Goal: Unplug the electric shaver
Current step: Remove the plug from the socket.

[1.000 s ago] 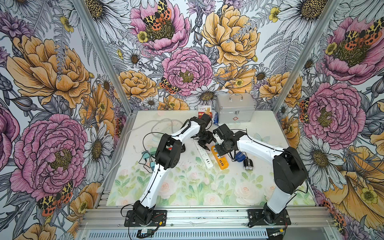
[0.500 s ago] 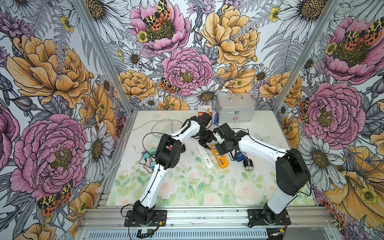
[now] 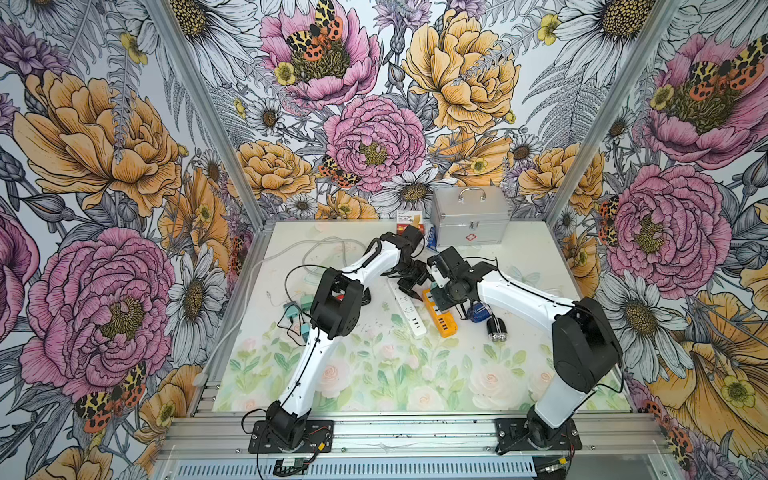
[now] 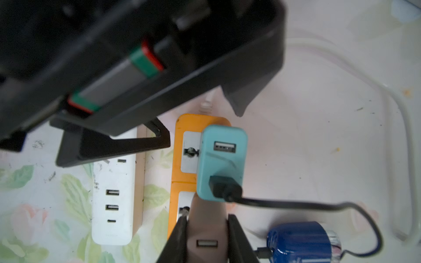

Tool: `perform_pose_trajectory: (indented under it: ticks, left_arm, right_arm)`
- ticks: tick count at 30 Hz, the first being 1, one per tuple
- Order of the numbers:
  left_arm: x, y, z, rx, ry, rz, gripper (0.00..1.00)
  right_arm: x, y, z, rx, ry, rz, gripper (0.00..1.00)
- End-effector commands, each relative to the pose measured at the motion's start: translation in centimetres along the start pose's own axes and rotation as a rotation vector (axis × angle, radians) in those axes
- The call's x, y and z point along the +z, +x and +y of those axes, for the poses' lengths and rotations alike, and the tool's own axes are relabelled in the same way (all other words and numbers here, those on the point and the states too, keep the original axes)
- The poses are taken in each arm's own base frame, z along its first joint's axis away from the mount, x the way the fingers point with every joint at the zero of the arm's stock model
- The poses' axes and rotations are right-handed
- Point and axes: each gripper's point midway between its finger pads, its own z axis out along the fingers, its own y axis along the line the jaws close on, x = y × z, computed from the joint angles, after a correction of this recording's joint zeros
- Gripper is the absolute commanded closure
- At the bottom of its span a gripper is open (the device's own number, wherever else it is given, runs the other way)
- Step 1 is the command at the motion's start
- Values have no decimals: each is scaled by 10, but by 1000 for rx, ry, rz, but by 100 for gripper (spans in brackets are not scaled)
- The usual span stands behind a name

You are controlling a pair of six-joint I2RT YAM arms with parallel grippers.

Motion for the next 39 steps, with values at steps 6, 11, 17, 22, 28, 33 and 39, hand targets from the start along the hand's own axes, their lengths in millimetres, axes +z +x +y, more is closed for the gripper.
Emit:
perform_pose_trajectory:
  ticks: [6,11,17,22,28,33,39]
  left_arm:
    - [-13,12,-16,17,52,42,25]
    - [-14,-1,-2,50,19,-17,27]
    - [-47,-44,3,136,6,-249,28]
    - [-58,-57,15,218,-42,-331,30]
    - [-68,-52,15,388,-80,-397,33]
    - [-62,-35,20,535,-123,-383,37]
    - [-53,-24,40,590,-178,-367,40]
  right_arm:
    - [10,-11,-2,-12,43,-43,88]
    - [8,-14,-1,-3,39,-57,88]
    - [7,-8,1,-1,26,-51,88]
    - [7,-5,3,-5,12,-44,89]
    - [7,-5,6,-1,-6,-42,89]
    - [6,-8,9,15,-31,-45,89]
    - [7,-10,11,36,-46,-43,89]
